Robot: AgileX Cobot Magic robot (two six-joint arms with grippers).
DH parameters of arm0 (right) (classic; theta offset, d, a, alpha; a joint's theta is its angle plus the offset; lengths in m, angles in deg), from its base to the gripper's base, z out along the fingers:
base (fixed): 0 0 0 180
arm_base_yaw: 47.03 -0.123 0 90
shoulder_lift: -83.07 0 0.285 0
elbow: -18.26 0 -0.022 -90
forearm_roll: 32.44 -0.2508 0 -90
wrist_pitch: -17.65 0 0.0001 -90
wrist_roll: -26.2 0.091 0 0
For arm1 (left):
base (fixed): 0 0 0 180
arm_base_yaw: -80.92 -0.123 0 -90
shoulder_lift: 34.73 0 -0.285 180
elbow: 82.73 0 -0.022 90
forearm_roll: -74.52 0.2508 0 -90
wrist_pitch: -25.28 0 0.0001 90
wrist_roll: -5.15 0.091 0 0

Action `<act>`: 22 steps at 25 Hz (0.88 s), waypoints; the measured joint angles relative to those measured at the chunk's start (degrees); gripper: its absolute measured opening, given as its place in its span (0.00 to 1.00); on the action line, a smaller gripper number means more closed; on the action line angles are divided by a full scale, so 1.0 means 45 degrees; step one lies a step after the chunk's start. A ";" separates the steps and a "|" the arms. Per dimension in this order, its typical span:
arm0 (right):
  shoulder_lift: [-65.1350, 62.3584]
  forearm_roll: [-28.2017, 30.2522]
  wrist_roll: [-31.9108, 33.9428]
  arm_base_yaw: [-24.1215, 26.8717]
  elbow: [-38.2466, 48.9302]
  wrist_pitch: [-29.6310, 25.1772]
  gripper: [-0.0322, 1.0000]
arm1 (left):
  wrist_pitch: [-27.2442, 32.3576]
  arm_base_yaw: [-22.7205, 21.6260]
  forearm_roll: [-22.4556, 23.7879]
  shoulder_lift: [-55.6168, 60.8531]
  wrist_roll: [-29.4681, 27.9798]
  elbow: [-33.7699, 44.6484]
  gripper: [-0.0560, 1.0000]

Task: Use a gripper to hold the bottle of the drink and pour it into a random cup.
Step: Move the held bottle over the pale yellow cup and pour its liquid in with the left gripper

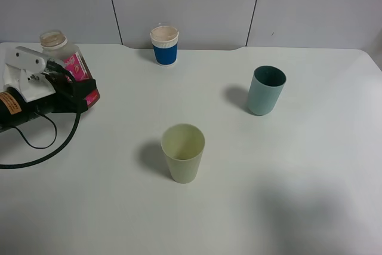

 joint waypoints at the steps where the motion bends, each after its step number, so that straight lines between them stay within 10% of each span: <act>1: 0.0000 0.0000 0.0000 0.0000 0.0000 0.0000 1.00 | 0.0003 0.0000 0.0000 0.0215 0.0106 0.0126 0.37; 10: 0.0000 0.0000 0.0000 0.0000 0.0000 0.0000 1.00 | 0.0342 0.0164 0.0012 0.1963 0.0323 0.0802 0.37; 22: 0.0000 0.0000 0.0000 0.0000 0.0000 0.0000 1.00 | 0.2816 0.3030 -0.1525 0.2903 0.1332 0.0816 0.37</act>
